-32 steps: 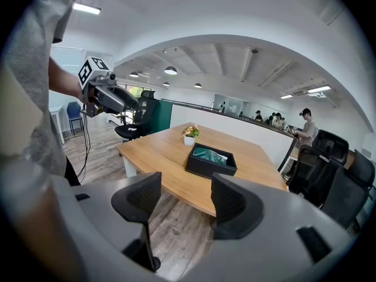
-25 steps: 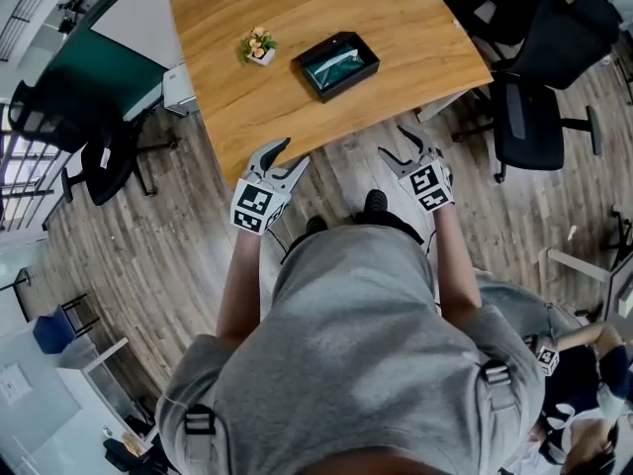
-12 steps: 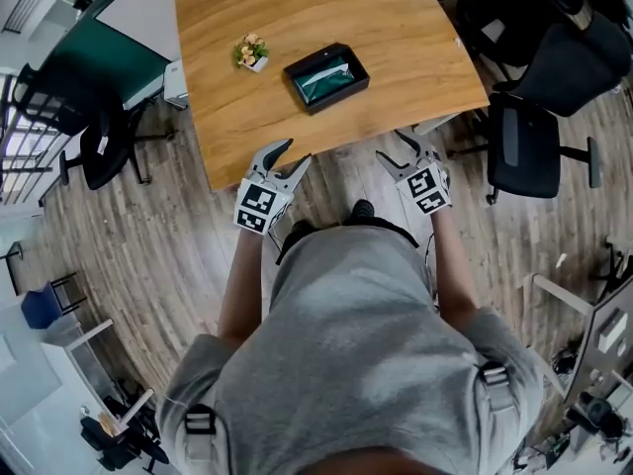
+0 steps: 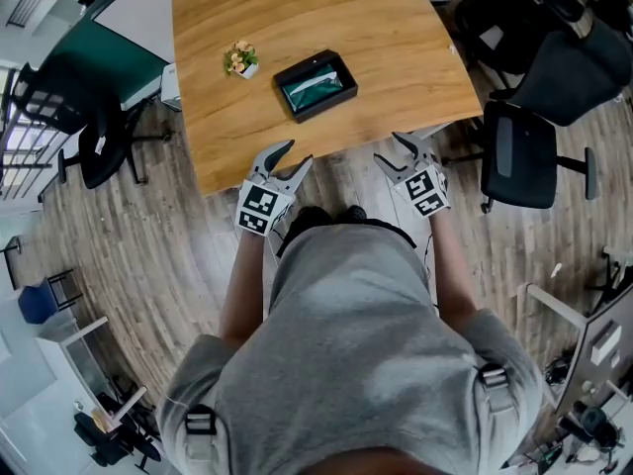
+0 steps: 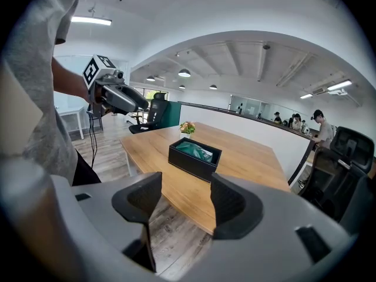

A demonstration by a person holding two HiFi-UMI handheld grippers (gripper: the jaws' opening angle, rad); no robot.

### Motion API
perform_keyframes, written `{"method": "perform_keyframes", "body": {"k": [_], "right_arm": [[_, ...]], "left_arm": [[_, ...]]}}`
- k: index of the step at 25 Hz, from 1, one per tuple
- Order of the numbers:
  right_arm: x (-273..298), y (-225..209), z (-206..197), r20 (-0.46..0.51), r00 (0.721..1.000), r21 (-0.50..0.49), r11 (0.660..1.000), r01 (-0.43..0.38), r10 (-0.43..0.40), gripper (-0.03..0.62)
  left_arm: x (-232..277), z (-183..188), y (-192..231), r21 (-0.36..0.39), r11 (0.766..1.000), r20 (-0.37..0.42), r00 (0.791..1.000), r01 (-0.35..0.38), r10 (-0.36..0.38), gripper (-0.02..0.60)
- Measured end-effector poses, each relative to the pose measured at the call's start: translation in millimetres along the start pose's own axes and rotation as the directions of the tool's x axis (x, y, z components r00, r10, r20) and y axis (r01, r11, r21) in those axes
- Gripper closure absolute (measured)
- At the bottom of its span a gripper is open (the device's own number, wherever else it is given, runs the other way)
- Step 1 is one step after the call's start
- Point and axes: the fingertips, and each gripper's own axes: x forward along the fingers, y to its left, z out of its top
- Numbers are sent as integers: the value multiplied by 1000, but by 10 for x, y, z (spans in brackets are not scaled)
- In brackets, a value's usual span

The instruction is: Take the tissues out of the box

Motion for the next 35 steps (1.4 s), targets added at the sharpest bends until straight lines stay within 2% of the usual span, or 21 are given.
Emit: {"method": "perform_keyframes", "body": {"k": [14, 21, 35], "right_arm": [[90, -113, -58, -40, 999, 17, 1000, 0, 1, 326], [266, -205, 57, -46, 999, 20, 1000, 13, -12, 326], [743, -484, 252, -77, 996, 23, 999, 38, -36, 327]], "left_arm": [[272, 79, 236, 1, 1000, -3, 1000, 16, -16, 375], [364, 114, 441, 4, 999, -4, 999, 35, -35, 376], [734, 112, 1035, 20, 996, -20, 996, 85, -85, 376]]}}
